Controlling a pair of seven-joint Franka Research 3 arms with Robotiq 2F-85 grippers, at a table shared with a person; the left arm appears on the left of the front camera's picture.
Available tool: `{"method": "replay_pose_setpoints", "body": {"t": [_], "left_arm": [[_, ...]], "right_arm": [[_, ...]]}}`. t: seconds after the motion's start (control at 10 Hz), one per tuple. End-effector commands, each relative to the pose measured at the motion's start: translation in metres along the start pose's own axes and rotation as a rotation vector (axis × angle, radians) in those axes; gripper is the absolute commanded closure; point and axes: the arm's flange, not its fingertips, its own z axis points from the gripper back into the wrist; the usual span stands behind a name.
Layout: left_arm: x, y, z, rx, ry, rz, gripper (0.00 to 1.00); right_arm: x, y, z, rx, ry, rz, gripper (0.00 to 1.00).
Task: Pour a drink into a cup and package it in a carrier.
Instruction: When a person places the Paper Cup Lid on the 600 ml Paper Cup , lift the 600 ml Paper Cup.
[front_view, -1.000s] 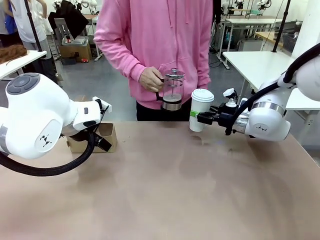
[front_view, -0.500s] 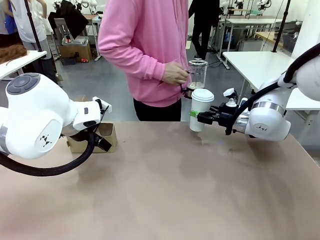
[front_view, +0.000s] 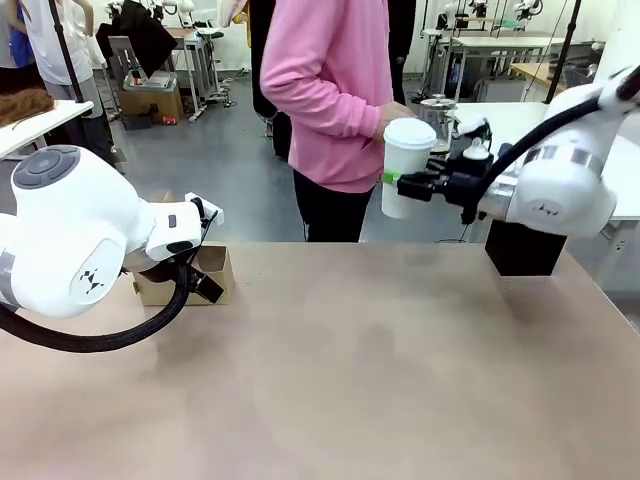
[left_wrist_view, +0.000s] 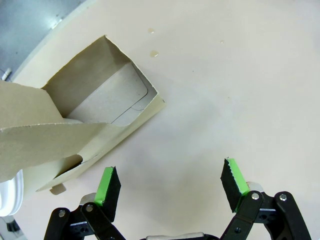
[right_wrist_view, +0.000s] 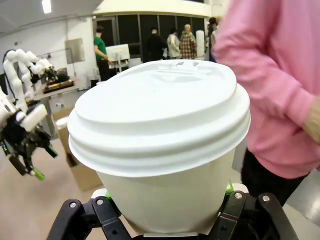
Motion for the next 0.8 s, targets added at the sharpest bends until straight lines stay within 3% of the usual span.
{"method": "replay_pose_setpoints", "body": {"t": [0.0, 0.3, 0.6, 0.7], "left_arm": [[0.0, 0.0, 0.0, -0.002, -0.001, 0.002, 0.0], [0.0, 0.0, 0.0, -0.002, -0.001, 0.002, 0.0], [0.0, 0.0, 0.0, -0.002, -0.001, 0.002, 0.0], [0.0, 0.0, 0.0, -0.002, -0.001, 0.002, 0.0]], "right_arm": [[0.049, 0.047, 0.019, -0.024, 0.02, -0.009, 0.2], [0.095, 0.078, 0.051, -0.009, 0.02, 0.015, 0.2], [0.099, 0.079, 0.059, 0.071, -0.029, 0.006, 0.2], [0.104, 0.088, 0.055, -0.002, 0.002, 0.03, 0.2]]}}
